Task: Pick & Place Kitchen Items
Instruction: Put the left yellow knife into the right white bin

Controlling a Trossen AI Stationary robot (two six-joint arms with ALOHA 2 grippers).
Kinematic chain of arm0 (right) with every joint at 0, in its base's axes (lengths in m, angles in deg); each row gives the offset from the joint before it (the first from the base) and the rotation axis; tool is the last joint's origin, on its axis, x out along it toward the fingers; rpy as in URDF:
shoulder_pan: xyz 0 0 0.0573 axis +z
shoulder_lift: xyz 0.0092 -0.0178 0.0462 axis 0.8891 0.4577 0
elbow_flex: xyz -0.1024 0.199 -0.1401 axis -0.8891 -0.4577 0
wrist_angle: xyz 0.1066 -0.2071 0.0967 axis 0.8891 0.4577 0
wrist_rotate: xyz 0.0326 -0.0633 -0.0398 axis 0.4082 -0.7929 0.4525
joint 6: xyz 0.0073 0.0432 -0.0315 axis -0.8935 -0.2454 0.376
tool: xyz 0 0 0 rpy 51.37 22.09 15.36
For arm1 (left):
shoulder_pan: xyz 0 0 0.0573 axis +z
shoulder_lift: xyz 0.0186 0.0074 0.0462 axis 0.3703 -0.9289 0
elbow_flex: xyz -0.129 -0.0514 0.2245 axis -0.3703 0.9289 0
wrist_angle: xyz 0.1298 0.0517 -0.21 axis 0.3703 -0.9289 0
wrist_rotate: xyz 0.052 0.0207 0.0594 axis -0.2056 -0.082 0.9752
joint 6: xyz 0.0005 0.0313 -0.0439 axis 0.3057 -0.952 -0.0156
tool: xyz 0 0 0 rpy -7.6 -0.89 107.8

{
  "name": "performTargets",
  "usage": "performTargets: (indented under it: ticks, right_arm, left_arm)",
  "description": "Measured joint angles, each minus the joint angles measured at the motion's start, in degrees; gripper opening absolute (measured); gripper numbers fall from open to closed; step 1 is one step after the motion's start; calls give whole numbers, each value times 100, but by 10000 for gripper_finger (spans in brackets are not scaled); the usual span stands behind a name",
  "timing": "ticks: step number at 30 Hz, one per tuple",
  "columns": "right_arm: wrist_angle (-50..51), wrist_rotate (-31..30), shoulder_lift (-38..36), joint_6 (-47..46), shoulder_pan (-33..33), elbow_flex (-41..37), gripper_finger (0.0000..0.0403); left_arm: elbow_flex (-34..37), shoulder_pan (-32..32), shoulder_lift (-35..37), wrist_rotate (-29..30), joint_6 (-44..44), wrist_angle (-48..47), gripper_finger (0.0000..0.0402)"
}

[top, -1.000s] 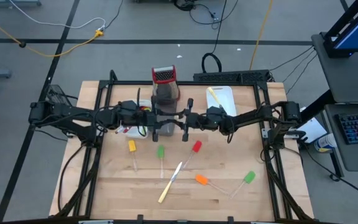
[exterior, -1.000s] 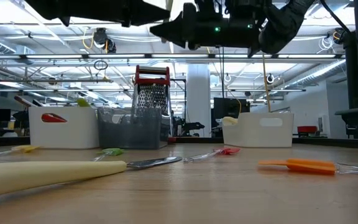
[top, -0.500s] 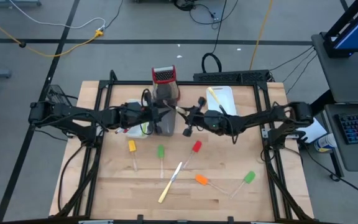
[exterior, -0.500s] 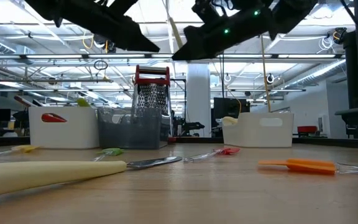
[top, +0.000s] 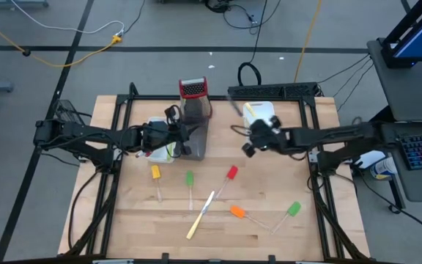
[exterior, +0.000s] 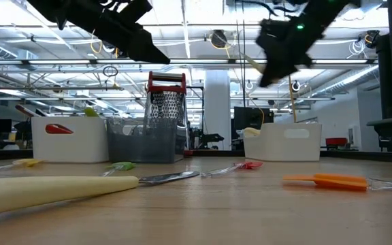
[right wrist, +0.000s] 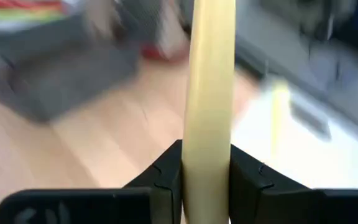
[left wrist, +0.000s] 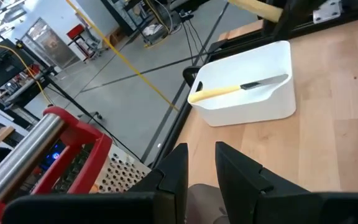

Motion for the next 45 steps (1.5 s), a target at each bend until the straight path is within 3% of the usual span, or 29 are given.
performTargets:
  ticks: [5, 11, 21, 29, 34, 39, 45]
  right_arm:
    - [1848, 850, -409, -1506, -351, 0, 77]
    - [3083, 1791, -370, -2116, -960, 0, 73]
    - [3125, 3038, -125, -1706, -2011, 0, 86]
    - [2989, 3215, -83, -1047, -2631, 0, 72]
    - [2407, 3163, -83, -643, -2910, 0, 82]
    - [1687, 3180, -83, 24, -3006, 0, 91]
    - [1606, 3162, -83, 810, -3001, 0, 93]
  left_arm:
    - [0, 2, 0, -2, 13, 0, 85]
    - [0, 0, 0, -7, 33, 0, 85]
    - [0, 0, 0, -15, 13, 2, 85]
    - [0, 0, 0, -17, -3, 4, 85]
    - [0, 0, 0, -17, -48, 4, 85]
    - [0, 0, 0, -17, -46, 4, 85]
    - [0, 0, 0, -17, -24, 2, 85]
